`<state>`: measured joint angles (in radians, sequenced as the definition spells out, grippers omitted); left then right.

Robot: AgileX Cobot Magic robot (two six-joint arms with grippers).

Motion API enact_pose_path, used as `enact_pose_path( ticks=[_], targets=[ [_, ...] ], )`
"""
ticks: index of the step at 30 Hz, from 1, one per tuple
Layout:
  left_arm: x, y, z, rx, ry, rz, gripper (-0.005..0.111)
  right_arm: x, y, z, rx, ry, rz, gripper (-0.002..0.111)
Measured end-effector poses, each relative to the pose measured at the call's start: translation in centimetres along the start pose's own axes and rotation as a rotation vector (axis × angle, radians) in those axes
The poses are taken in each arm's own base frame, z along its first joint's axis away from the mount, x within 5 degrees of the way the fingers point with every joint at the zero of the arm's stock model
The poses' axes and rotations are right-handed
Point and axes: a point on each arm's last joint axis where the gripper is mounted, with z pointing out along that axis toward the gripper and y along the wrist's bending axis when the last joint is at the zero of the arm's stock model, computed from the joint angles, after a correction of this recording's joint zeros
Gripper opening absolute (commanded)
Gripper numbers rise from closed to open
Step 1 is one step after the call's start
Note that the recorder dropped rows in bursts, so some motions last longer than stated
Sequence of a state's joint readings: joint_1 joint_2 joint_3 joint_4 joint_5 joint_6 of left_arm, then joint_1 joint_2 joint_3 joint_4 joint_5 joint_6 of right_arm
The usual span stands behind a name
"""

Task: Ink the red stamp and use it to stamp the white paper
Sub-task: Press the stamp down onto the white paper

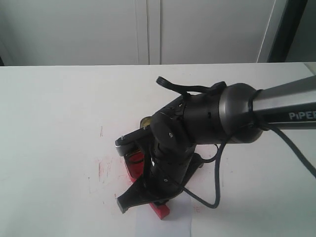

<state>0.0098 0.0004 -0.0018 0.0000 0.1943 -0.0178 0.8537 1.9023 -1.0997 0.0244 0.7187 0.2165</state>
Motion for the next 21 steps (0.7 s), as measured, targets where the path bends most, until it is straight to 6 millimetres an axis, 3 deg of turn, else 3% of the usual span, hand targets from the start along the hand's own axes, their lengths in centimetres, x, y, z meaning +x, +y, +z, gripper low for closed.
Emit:
enact_pose_path(
  ticks=[21],
  targets=[
    [0.0,0.0,0.0,0.0,0.0,0.0,0.0,-0.04,0.1,0.07,-0.008,0.007,0.011,0.0]
  ],
)
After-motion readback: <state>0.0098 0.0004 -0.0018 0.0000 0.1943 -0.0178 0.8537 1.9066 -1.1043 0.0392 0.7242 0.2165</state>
